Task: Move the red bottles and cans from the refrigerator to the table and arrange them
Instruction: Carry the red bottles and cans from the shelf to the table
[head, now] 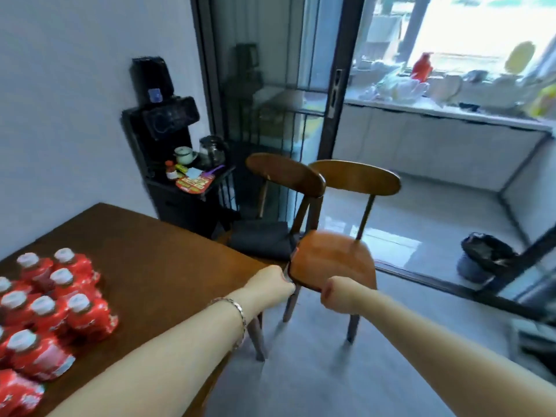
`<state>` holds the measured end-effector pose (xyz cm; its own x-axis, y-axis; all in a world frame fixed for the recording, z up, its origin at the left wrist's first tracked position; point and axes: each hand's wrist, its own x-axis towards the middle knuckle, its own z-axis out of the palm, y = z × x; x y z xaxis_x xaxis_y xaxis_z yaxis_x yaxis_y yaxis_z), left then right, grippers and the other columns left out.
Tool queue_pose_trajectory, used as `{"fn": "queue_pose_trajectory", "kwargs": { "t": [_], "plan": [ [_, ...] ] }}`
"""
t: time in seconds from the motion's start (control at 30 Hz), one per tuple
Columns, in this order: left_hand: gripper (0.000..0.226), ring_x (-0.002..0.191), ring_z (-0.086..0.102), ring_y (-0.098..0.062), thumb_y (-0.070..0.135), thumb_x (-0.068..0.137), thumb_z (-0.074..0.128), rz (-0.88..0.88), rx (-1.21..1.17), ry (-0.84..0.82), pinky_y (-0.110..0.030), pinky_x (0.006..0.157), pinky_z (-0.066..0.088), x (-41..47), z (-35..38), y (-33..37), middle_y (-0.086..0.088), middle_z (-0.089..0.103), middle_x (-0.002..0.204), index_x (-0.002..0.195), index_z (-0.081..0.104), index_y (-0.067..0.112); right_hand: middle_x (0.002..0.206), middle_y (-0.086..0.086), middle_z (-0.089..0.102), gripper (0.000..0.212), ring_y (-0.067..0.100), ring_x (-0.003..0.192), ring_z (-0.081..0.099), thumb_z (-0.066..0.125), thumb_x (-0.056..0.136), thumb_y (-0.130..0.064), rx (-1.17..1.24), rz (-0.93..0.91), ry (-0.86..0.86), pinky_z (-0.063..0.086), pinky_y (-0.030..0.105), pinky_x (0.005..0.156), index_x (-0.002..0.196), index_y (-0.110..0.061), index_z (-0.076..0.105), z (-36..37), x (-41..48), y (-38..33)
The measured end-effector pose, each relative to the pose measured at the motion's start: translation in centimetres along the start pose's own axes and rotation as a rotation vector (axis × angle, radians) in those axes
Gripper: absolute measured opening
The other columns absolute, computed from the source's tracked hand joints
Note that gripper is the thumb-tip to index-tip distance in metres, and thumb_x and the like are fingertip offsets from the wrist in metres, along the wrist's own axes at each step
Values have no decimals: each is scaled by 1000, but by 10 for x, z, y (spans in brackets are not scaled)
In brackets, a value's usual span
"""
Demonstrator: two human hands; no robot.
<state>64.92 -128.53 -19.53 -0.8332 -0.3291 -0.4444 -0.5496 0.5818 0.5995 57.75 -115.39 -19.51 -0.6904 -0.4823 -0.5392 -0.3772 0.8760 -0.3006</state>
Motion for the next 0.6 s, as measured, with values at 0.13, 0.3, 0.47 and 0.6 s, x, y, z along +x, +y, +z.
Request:
{"fn": "queue_pose_trajectory", "kwargs": {
  "t": [0.13,0.3,0.47,0.6],
  "plan": [
    [15,80,58,-16,32,94,50,145,138,-82,-22,63,42,29,55,115,-2,58,86,92,56,18,76,5,70,35,2,76,62,37,97,-6,151,81,76,35,8,51,63,-14,40,-60,-51,91],
    [31,101,60,-26,29,94,48,407,368,-184,-31,82,48,47,127,256,-10,62,109,113,58,7,117,14,64,30,28,106,61,49,88,-14,171,406,259,50,32,88,110,-3,64,-92,-75,253],
    [22,77,58,-24,27,92,48,601,498,-330,-26,65,43,67,216,374,-9,61,81,91,58,7,95,14,69,26,29,86,64,45,82,-12,246,578,298,49,31,65,93,-1,66,-120,-130,377],
    [32,57,45,-17,27,89,49,786,567,-431,-25,50,36,68,288,477,-2,46,62,62,42,13,111,17,66,30,28,94,63,49,83,-11,330,755,358,50,34,74,106,-3,66,-142,-174,471]
  ]
}}
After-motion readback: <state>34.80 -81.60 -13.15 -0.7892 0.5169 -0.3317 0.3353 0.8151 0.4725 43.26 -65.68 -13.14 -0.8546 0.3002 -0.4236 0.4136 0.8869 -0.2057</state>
